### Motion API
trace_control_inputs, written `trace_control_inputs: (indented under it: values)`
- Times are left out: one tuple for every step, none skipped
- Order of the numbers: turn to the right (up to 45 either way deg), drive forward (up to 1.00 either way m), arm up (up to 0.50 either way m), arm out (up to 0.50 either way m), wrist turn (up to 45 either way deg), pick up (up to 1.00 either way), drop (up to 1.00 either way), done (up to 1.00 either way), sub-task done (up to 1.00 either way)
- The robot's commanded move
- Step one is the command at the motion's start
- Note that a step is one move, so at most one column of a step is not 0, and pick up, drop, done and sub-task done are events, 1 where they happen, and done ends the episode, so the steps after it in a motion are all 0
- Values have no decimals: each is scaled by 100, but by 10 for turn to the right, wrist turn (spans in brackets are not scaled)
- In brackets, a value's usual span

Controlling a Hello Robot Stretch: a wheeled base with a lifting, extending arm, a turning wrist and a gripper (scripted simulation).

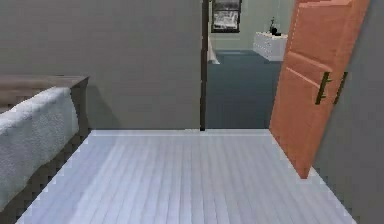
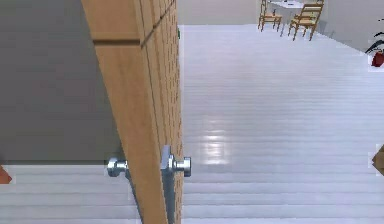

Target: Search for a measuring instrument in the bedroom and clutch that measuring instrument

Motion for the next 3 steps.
trace_control_inputs:
  values:
    - [0, 25, 0, 0, 0, 0, 0, 0, 0]
    - [150, 0, 0, 0, 0, 0, 0, 0, 0]
    - [0, 100, 0, 0, 0, 0, 0, 0, 0]
